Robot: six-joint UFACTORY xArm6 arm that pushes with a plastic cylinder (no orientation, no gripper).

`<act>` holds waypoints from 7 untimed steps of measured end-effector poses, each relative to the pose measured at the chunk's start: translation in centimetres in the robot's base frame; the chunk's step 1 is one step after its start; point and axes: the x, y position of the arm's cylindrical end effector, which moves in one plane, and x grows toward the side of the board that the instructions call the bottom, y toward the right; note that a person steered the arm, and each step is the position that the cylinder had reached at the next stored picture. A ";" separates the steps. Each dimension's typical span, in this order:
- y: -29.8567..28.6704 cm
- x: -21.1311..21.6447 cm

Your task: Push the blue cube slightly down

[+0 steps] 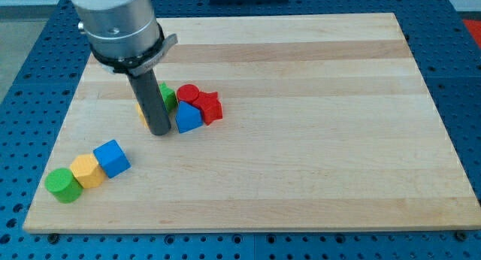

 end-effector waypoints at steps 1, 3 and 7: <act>-2.8 -0.1; -6.9 1.0; -6.8 6.6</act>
